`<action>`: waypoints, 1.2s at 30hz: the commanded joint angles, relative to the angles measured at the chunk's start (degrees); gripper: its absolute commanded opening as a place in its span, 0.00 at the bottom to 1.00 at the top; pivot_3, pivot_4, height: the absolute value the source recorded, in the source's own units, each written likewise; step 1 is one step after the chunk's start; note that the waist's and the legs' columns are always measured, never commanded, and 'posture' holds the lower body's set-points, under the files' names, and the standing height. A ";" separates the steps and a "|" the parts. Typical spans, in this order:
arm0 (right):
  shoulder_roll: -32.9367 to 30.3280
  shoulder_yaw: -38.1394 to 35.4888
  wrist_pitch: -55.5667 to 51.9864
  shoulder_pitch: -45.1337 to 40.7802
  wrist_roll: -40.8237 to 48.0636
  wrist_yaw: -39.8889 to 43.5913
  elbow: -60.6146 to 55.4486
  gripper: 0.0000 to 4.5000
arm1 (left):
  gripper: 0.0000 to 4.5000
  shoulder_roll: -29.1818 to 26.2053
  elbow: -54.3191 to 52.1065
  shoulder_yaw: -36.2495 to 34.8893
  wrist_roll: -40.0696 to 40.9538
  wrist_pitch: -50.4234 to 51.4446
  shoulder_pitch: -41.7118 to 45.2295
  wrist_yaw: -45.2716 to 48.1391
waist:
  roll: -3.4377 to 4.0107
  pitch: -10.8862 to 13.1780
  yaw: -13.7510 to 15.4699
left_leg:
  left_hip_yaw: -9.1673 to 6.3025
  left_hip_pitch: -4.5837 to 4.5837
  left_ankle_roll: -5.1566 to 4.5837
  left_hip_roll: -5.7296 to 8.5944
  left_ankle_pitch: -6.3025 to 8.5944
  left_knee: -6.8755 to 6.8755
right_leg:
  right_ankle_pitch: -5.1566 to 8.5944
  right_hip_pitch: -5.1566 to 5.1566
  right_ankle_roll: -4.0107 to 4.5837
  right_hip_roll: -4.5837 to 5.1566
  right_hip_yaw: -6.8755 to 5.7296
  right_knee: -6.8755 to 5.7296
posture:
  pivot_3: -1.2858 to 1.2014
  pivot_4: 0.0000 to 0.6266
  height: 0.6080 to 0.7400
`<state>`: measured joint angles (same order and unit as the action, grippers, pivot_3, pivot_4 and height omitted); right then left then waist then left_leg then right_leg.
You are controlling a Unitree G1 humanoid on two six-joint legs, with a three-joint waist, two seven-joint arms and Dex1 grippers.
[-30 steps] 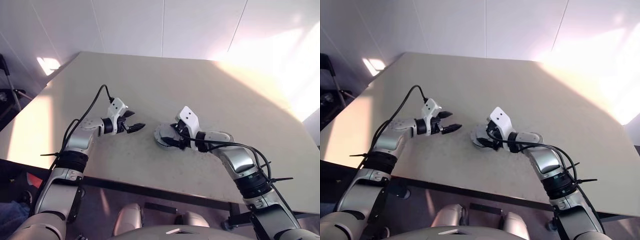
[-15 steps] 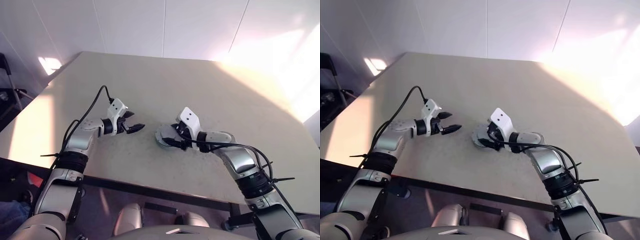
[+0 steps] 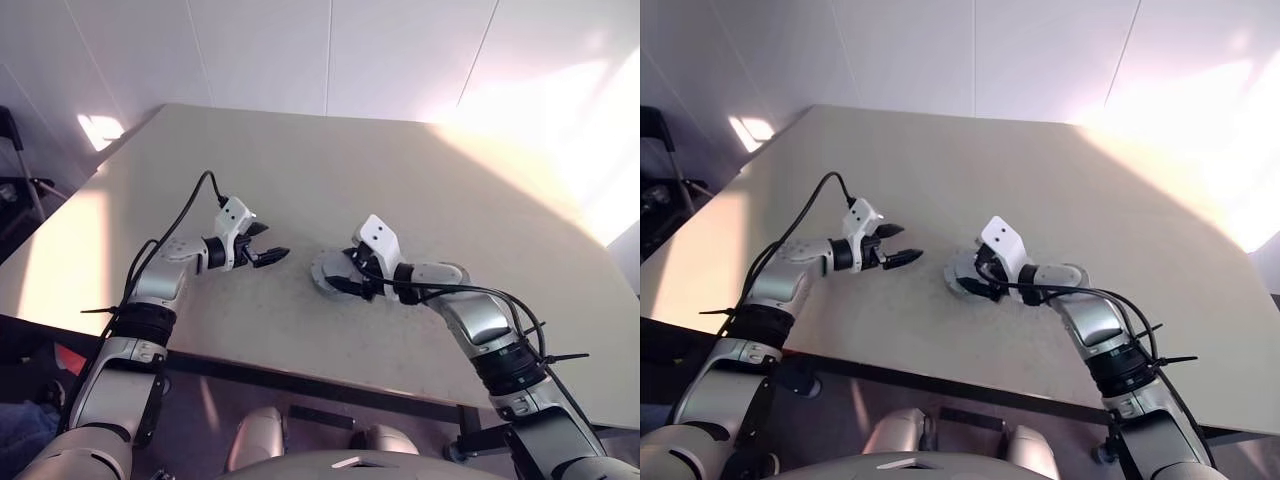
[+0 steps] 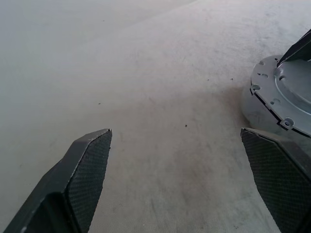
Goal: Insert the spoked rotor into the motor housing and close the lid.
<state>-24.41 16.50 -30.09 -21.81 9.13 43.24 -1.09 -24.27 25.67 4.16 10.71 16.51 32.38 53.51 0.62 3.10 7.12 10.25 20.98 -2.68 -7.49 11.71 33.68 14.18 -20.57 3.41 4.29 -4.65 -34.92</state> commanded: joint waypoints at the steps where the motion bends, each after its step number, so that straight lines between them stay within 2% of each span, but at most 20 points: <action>1: -1.06 0.68 -3.17 0.76 -1.72 -0.27 4.04 0.69 | 1.00 -0.15 -2.35 -0.33 0.28 -0.58 0.34 0.06 | 0.00 0.00 0.01 | 0.00 -0.04 -0.02 0.00 0.02 0.01 | 0.00 0.05 0.00 0.00 0.00 0.00 | 0.52 0.00 1.00; 6: -1.34 0.44 -4.48 0.57 -1.28 0.32 4.79 0.69 | 1.00 0.08 -2.73 -0.21 0.33 -0.32 0.22 -0.04 | 0.00 -0.01 0.07 | -0.01 -0.37 -0.08 0.01 0.06 0.03 | 0.00 0.38 0.00 0.00 0.00 0.03 | 0.52 0.00 1.00; 18: -3.57 0.39 -5.07 0.51 -0.77 3.71 4.77 0.69 | 1.00 0.50 -3.65 -0.39 0.44 0.00 -0.54 -0.54 | 0.00 -0.03 0.37 | -0.01 -0.33 -0.11 0.02 0.08 0.03 | 0.00 0.42 -0.01 0.01 0.00 0.14 | 0.52 0.00 1.00; 36: -0.67 -2.75 -6.35 -1.83 0.25 0.07 7.45 0.69 | 1.00 0.56 -4.08 -0.45 0.63 0.12 -1.23 -1.10 | 0.00 -0.02 0.15 | -0.02 -0.49 -0.10 0.00 0.08 0.00 | 0.01 0.48 -0.01 0.01 0.01 0.09 | 0.52 0.00 1.00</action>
<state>-24.45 14.81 -34.75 -24.30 11.09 45.99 1.91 -23.48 23.61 4.38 10.75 16.88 30.43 52.30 0.62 3.07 7.27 10.24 20.49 -2.78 -7.49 11.78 33.68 14.19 -20.08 3.39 4.29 -4.65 -34.83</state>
